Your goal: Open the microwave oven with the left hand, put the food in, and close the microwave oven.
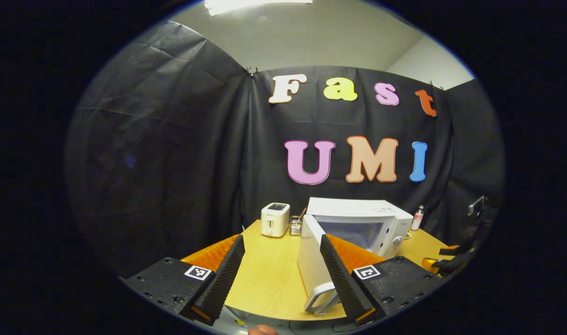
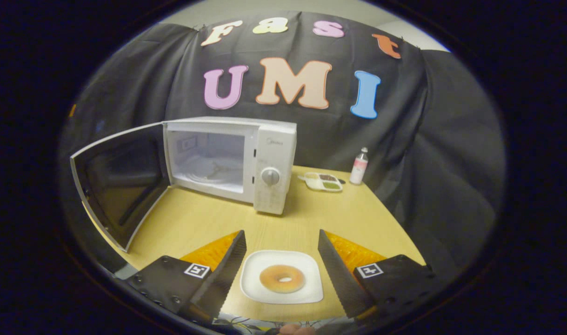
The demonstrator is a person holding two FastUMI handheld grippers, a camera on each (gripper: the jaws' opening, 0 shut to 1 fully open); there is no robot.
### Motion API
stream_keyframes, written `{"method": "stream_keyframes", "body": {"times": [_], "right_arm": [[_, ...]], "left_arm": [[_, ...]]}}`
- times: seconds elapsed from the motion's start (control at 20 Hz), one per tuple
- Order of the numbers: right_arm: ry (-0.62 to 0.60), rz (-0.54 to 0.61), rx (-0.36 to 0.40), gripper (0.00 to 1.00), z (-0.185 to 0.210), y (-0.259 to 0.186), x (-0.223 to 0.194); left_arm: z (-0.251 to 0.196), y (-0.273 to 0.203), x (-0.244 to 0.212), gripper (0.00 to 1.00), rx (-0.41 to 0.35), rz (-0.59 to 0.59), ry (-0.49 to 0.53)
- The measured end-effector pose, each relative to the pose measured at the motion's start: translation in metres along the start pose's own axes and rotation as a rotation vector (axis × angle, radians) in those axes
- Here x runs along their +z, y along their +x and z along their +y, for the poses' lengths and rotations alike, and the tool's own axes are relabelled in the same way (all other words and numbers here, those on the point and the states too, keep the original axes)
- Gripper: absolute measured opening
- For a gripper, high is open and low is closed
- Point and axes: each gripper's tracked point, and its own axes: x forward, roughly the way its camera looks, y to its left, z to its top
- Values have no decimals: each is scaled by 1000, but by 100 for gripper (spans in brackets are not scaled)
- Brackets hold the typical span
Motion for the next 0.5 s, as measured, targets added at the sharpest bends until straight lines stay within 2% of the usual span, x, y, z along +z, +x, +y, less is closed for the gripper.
{"method": "stream_keyframes", "body": {"times": [0.2, 0.35, 0.5], "right_arm": [[-2, 83, -1, 98, 1, 18, -35], [-26, 153, -12, 98, -1, 30, -59], [-29, 232, -34, 98, -6, 40, -79]], "left_arm": [[-7, -5, 20, 95, -5, -48, 5], [-18, -9, 17, 95, -38, -37, 8], [-14, -11, 16, 96, -28, -27, 9]]}}
